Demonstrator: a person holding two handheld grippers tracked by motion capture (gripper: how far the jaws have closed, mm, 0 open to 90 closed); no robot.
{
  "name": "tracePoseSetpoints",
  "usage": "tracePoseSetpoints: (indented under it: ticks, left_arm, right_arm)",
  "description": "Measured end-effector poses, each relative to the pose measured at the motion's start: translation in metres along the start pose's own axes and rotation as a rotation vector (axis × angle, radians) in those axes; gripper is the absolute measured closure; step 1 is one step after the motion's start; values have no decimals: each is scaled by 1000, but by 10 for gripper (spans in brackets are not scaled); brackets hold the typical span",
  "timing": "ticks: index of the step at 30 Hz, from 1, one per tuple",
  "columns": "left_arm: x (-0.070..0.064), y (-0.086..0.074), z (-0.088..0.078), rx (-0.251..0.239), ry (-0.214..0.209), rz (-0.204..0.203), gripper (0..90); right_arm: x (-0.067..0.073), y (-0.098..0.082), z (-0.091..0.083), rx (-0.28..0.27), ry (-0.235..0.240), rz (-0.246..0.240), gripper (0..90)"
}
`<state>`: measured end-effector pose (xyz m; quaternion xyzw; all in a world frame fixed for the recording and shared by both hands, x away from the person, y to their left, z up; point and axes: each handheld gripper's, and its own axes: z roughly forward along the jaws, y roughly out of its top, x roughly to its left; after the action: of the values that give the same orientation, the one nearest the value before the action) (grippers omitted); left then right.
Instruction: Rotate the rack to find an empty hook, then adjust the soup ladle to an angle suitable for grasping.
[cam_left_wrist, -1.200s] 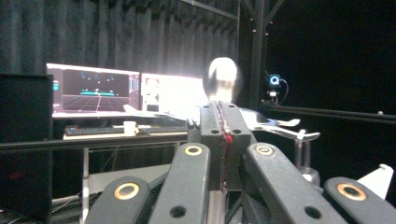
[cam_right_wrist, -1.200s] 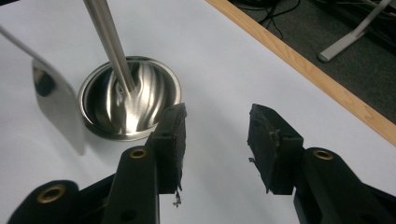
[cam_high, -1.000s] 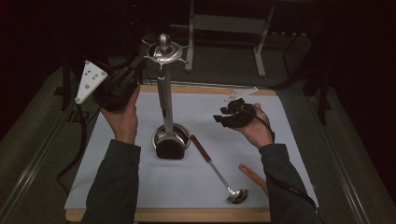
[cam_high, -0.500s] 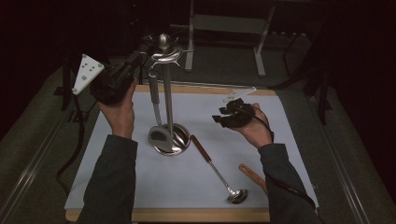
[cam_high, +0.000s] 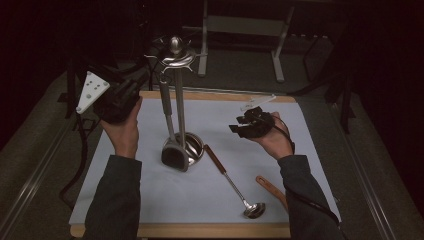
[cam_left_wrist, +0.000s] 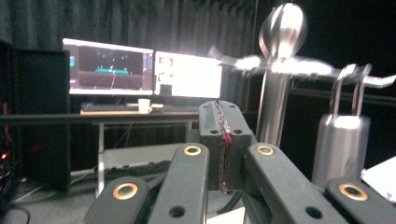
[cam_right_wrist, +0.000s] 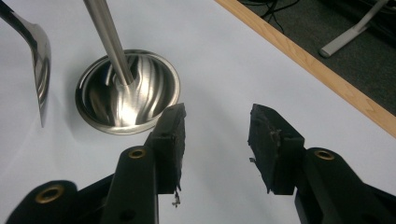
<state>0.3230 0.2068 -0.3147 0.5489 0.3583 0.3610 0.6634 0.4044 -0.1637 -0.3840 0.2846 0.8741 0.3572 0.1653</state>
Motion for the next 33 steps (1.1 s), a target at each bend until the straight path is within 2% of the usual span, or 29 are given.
tracePoseSetpoints:
  ticks: [8,11,14,17,25,29,30,31,33]
  left_arm:
    - [10,-33,-13,97,9,5,869]
    - [12,-52,-19,148,18,15,848]
    - [12,-72,-26,195,44,26,823]
    - [10,-94,-34,251,45,34,802]
    - [14,-142,-51,368,44,9,766]
    - [16,-165,-58,437,52,14,733]
    - [16,-165,-58,437,52,14,727]
    - [17,-176,-61,470,62,21,727]
    - [18,-185,-63,494,58,23,713]
  right_arm:
    - [1,-2,0,12,2,2,555]
    - [0,-2,1,18,2,0,553]
    - [-1,-3,1,21,3,2,551]
    - [0,-6,3,29,3,9,548]
    - [3,-10,3,56,-1,-1,541]
    - [4,-9,4,67,1,-4,540]
    - [4,-9,4,67,1,-4,540]
    - [5,-8,5,70,0,-4,540]
    - [6,-7,7,82,7,-3,538]
